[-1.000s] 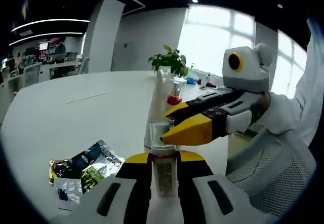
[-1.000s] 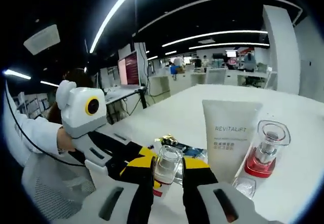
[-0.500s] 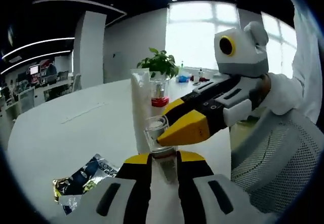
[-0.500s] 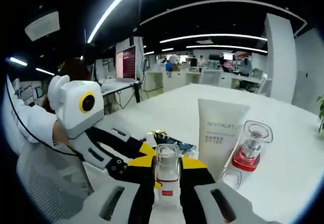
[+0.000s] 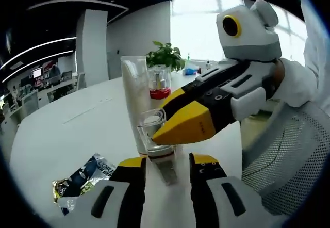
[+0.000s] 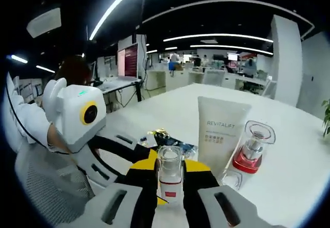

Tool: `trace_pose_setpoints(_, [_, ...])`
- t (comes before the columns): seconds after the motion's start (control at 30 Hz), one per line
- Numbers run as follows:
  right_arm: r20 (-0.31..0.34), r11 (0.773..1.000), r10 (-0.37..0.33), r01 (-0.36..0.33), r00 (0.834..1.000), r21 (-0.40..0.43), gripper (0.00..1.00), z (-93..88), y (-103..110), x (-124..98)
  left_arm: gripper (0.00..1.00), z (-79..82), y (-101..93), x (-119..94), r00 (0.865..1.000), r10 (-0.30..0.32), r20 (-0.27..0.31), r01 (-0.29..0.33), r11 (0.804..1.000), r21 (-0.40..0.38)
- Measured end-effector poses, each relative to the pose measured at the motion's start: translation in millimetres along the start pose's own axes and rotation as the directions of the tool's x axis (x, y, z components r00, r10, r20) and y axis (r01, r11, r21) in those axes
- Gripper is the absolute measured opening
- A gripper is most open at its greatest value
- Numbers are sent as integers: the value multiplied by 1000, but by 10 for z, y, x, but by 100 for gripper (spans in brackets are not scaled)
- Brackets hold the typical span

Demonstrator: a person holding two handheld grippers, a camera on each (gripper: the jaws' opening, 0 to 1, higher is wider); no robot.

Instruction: Arrange the skincare products in the storage area until every visible bottle or jar stands upright without overlapping.

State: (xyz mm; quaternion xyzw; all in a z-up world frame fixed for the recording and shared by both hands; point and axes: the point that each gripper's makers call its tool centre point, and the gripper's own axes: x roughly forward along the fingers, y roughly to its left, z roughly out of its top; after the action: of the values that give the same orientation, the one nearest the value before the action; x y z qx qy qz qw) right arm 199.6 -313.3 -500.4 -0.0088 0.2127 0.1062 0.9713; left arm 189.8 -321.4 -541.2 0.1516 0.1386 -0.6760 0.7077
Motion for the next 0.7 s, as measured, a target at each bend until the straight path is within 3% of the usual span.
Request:
trace_pose_setpoints(0.1, [-7, 1000, 3, -3, 1000, -2, 8, -16, 10, -10, 17, 5, 12, 6, 1000, 4, -4, -4, 999, 38])
trace_pose_setpoints(0.17, [-12, 1000, 3, -3, 1000, -5, 8, -31, -2, -24, 18, -24, 25, 31, 1000, -3, -15, 3, 1000, 28])
trace_pose_setpoints(0.33, [-39, 1000, 16, -16, 999, -2, 9, -121, -6, -65, 16, -93, 12, 56, 999, -15, -50, 20, 994, 109])
trace_pose_setpoints(0.53, [-43, 997, 71, -71, 997, -11, 11, -173, 53, -92, 15, -141, -44, 46, 994, -102, -49, 107, 986, 128])
trace_pose_setpoints(0.7, [-33, 992, 124, -124, 992, -24, 13, -174, 148, -79, 15, -169, -112, -6, 980, -200, -16, 200, 968, 149])
